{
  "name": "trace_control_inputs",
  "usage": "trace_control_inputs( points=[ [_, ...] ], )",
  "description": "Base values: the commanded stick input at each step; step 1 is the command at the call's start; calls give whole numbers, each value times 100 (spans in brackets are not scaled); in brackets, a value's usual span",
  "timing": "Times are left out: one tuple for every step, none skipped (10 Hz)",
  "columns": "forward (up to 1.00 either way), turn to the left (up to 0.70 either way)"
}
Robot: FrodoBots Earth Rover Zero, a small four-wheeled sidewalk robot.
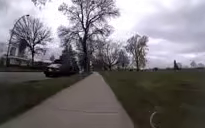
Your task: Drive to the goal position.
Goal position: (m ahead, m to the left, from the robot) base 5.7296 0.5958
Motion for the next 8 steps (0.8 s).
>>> trace_control_inputs(
  points=[
    [100, 1],
    [100, 6],
    [100, 39],
    [100, 11],
    [100, 0],
    [100, 0],
    [100, 0],
    [100, 0]
  ],
)
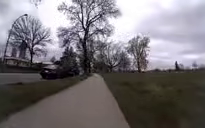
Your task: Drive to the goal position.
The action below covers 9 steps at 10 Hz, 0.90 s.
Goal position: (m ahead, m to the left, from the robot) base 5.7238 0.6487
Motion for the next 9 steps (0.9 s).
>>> trace_control_inputs(
  points=[
    [100, 0],
    [100, 0],
    [100, 0],
    [100, 0],
    [100, 0],
    [100, 0],
    [100, 0],
    [100, 0],
    [100, 0]
  ],
)
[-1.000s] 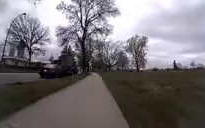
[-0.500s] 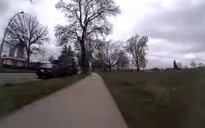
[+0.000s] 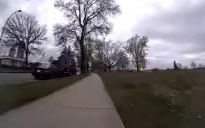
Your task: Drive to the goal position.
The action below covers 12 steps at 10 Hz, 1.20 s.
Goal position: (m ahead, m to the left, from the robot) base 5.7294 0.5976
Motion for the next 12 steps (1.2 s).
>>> trace_control_inputs(
  points=[
    [100, 0],
    [100, 0],
    [100, 0],
    [100, 0],
    [100, 0],
    [100, 0],
    [98, 0],
    [7, 0],
    [0, 0],
    [0, 0],
    [0, 0],
    [0, 0]
  ],
)
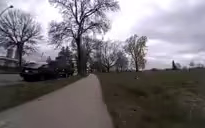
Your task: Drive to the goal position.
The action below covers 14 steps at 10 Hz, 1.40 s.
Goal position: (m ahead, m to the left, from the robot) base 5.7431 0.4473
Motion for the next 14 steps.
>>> trace_control_inputs(
  points=[
    [0, 0],
    [0, 0],
    [0, 0],
    [0, 0],
    [0, 0],
    [0, 65],
    [0, 100],
    [0, 100],
    [0, 100],
    [0, 100],
    [0, 100],
    [0, 100],
    [0, 100],
    [0, 100]
  ],
)
